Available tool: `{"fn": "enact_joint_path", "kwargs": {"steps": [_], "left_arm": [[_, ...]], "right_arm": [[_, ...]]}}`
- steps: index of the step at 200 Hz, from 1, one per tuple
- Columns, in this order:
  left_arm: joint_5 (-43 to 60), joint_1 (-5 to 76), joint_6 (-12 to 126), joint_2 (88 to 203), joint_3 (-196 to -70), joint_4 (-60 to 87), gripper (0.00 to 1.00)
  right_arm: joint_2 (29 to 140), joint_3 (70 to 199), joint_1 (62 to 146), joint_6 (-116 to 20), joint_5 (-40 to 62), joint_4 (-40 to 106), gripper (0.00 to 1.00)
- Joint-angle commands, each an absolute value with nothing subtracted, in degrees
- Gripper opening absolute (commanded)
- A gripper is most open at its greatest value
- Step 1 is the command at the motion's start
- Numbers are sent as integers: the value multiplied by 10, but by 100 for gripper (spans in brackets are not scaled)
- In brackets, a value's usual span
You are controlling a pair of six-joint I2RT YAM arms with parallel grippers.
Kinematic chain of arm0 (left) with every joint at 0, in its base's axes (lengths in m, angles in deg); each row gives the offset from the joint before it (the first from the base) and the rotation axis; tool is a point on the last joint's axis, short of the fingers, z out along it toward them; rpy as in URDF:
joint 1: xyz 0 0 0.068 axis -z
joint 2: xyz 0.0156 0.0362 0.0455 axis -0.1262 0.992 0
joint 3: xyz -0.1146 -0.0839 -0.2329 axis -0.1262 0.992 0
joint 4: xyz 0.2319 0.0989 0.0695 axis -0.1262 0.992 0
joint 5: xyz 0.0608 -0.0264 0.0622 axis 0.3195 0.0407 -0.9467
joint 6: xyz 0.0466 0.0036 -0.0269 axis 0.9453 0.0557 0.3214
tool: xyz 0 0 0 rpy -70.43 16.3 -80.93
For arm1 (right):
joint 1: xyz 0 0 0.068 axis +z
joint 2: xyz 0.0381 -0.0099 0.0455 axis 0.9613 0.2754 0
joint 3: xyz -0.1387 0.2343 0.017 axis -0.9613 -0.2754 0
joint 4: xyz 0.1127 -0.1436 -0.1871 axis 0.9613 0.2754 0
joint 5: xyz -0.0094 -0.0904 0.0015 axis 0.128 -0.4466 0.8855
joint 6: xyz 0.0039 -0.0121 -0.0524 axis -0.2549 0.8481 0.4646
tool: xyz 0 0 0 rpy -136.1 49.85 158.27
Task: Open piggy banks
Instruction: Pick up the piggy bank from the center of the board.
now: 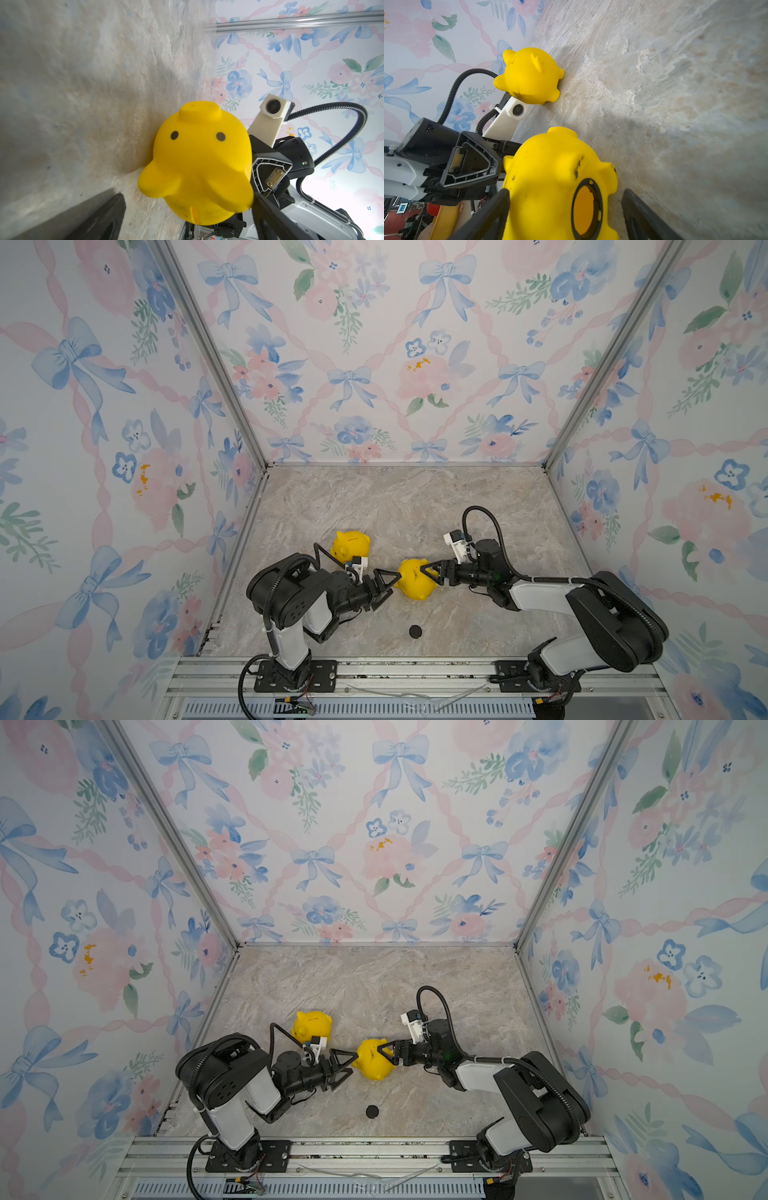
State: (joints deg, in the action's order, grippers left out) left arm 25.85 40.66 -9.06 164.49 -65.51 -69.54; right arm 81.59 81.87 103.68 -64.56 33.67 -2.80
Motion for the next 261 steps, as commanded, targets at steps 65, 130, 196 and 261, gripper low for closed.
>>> {"fn": "enact_joint_path", "kwargs": {"steps": [65, 130, 196, 261], "left_arm": [[254, 413, -117, 1684, -666, -787, 98], [253, 422, -128, 1717, -677, -822, 97], [254, 424, -124, 1716, -688, -822, 93], [254, 423, -122, 1722, -698, -822, 91]], "right_arm": [[844, 790, 1031, -632, 301, 64, 85], [846, 787, 1031, -633, 303, 60, 85], [852, 787, 1031, -634, 304, 53, 85], [851, 786, 1030, -633, 304, 56, 85]]}}
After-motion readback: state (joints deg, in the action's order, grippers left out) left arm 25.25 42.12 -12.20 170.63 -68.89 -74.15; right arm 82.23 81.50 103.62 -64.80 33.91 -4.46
